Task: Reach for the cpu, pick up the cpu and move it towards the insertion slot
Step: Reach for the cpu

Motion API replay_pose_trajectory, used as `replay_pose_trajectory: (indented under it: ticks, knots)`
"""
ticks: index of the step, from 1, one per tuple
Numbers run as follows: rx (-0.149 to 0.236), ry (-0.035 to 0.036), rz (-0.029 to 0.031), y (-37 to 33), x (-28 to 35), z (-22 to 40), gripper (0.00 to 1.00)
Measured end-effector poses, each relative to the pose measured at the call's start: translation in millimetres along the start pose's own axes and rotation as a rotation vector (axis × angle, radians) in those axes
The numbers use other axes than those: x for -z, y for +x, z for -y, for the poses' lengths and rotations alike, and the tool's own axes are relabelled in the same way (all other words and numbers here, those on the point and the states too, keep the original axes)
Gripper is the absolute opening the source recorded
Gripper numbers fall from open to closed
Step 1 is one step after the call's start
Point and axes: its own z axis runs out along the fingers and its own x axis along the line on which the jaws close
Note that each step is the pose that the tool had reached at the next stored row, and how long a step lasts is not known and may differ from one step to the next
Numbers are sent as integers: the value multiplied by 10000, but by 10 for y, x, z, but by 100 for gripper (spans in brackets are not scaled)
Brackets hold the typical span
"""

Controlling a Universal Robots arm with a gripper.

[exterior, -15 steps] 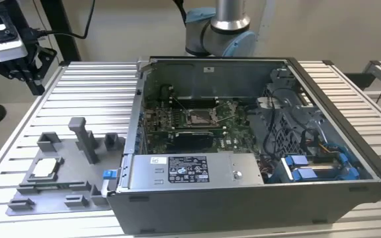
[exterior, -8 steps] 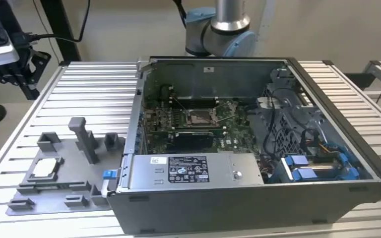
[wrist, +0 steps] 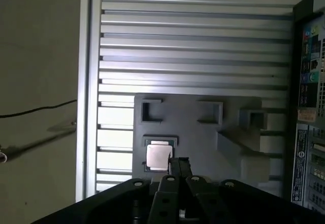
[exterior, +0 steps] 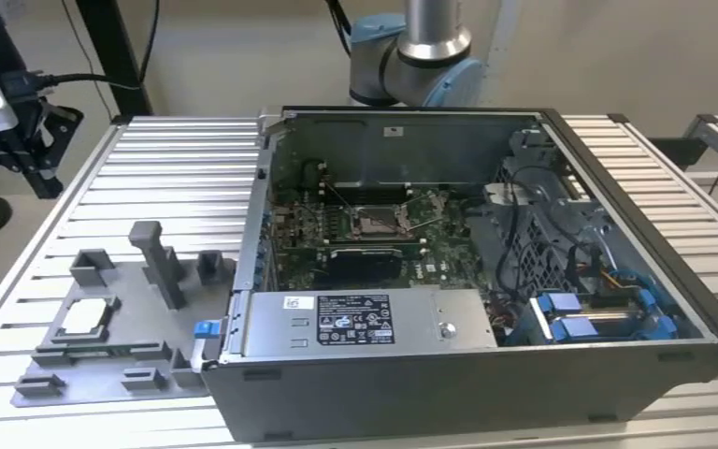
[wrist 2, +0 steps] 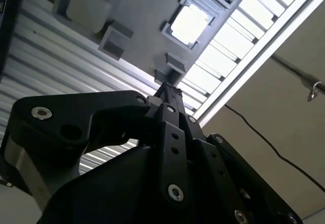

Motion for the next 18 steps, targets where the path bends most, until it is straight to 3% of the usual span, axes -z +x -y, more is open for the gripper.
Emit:
replay_pose_trajectory:
  ticks: [3,12,13,18]
  knots:
    - [0,0,1,23,-4,35,0]
    - [3,-1,1,27,-5,36,0]
    - [2,0,1,27,-5,36,100]
    - [3,0,1,27,-5,36,100]
